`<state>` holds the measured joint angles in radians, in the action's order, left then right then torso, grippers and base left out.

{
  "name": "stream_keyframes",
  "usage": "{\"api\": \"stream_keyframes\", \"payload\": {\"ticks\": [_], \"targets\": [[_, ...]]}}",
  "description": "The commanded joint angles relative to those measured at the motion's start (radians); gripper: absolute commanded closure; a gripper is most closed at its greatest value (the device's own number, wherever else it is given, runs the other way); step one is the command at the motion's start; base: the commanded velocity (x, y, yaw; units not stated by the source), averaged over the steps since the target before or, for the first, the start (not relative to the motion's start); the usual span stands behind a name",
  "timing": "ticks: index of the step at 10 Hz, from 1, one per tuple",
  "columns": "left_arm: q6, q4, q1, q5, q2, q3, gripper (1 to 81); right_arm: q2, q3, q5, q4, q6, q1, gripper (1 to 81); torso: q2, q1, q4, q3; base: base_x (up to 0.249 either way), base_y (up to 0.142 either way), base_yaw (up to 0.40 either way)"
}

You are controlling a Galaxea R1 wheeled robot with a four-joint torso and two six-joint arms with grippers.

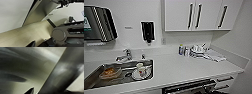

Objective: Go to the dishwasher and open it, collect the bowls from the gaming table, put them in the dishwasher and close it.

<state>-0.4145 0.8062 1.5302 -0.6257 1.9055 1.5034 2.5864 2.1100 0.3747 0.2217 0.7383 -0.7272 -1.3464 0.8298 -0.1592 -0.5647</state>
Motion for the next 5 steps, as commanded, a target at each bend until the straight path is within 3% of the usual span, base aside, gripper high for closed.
{"api": "stream_keyframes", "payload": {"ticks": [1, 5], "targets": [[0.008, 0.013, -0.043, 0.006, -0.058, -0.011, 1.0, -0.019, 0.025, 0.277, -0.104, -0.056, -0.016, 1.0, 0.000, 0.000, 0.000, 0.000, -0.113, 0.000, 0.000], [0.006, 0.015, -0.041, 0.006, -0.057, -0.011, 1.0, -0.006, 0.013, 0.279, -0.107, -0.059, -0.022, 1.0, 0.000, 0.000, 0.000, 0.000, -0.155, 0.000, 0.000]]}}
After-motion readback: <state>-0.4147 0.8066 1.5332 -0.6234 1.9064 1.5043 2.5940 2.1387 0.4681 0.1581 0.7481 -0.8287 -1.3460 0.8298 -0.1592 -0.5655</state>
